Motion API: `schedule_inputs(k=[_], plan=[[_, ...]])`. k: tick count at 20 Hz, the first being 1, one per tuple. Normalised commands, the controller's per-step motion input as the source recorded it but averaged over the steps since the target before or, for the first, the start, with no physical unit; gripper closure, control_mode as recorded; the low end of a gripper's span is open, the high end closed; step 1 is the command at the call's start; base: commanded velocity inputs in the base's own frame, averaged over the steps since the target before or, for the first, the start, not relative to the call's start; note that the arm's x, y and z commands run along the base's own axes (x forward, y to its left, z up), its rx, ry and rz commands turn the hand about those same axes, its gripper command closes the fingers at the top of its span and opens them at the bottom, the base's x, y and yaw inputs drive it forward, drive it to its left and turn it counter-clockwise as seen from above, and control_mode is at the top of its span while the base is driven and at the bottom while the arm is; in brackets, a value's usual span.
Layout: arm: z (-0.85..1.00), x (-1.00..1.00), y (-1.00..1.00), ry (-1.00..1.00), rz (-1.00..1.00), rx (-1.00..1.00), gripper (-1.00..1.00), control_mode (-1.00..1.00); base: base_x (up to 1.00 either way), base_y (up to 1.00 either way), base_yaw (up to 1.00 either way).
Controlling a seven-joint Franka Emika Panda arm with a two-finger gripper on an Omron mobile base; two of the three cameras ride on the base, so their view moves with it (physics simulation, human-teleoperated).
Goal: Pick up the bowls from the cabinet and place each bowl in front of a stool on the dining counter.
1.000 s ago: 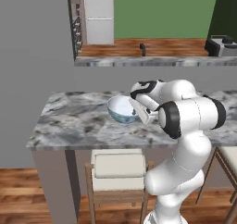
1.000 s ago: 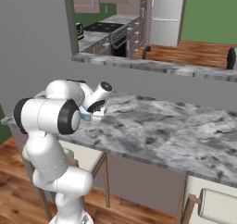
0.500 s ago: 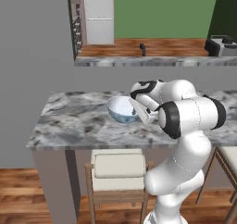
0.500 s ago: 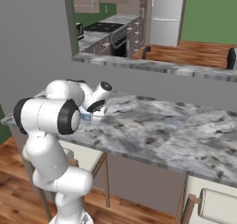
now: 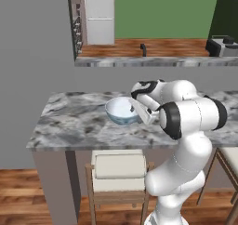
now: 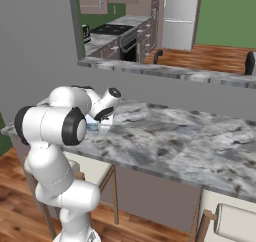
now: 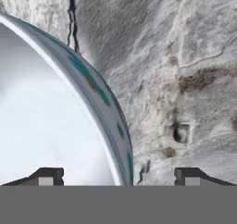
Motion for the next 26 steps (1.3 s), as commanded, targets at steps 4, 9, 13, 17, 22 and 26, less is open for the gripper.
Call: schedule_inputs(k=[4, 9, 13, 17, 22, 26], plan=[[0.97, -0.49, 0.0, -0.14, 0.3, -0.21, -1.0, -1.0, 0.0, 0.0, 0.0], [1.0, -0.85, -0.06, -0.04, 0.27, -0.22, -1.0, -1.0, 0.0, 0.0, 0.0], [0.99, -1.0, -0.31, 0.0, 0.21, -0.16, -1.0, -1.0, 0.0, 0.0, 0.0], [0.91, -1.0, -0.4, 0.0, 0.22, -0.07, -1.0, -1.0, 0.0, 0.0, 0.0], [0.5, -1.0, -0.44, -0.07, 0.26, -0.08, -1.0, -1.0, 0.0, 0.0, 0.0], [0.55, -1.0, -0.35, -0.16, 0.26, -0.12, -1.0, -1.0, 0.0, 0.0, 0.0]])
